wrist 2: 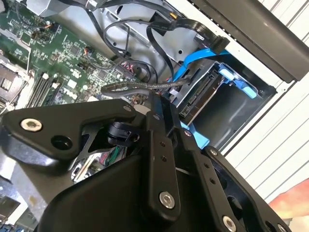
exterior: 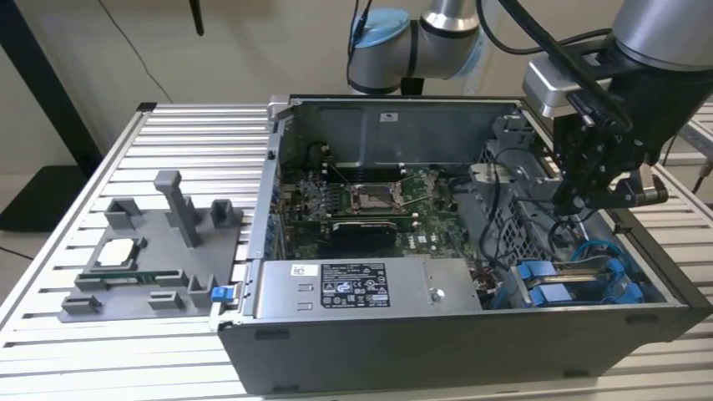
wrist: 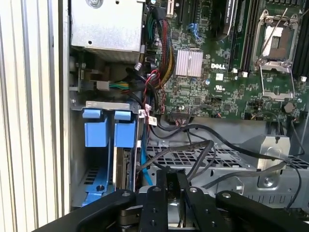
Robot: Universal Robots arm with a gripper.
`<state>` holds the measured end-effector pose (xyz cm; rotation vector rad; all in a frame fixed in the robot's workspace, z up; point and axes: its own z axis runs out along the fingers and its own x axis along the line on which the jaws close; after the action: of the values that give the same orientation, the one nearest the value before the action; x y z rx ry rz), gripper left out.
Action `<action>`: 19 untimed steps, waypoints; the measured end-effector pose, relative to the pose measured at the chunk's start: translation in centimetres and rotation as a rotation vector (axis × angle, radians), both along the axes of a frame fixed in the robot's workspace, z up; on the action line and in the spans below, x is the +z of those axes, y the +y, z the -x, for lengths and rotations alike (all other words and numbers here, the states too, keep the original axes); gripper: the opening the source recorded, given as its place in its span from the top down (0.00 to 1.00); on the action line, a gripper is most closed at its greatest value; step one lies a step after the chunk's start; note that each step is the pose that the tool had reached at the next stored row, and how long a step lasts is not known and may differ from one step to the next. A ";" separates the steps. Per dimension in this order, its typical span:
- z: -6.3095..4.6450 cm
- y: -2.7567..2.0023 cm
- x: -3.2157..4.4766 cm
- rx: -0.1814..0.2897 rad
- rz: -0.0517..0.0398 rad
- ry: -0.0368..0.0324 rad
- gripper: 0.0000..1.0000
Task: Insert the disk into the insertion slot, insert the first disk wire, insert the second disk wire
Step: 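Insert the first disk wire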
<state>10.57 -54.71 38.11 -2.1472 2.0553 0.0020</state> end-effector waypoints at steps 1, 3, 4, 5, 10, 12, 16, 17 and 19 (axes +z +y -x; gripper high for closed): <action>0.0 0.00 0.01 0.000 0.0027 0.0006 1.00; -0.2 -0.01 0.00 0.000 0.0098 0.0044 1.00; -0.3 0.00 -0.01 0.000 0.0144 0.0080 1.00; -0.4 -0.01 -0.01 0.000 0.0194 0.0126 1.00; -1.1 0.00 -0.07 0.000 0.0364 0.0415 1.00; -1.4 -0.01 -0.12 0.000 0.0403 0.0520 1.00; -1.9 -0.03 -0.24 0.000 0.0446 0.0656 1.00; -2.0 -0.04 -0.27 -0.002 0.0450 0.0664 1.00; -2.1 -0.04 -0.33 -0.009 0.0456 0.0671 1.00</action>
<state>12.63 -54.75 37.78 -2.1934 2.1216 0.0267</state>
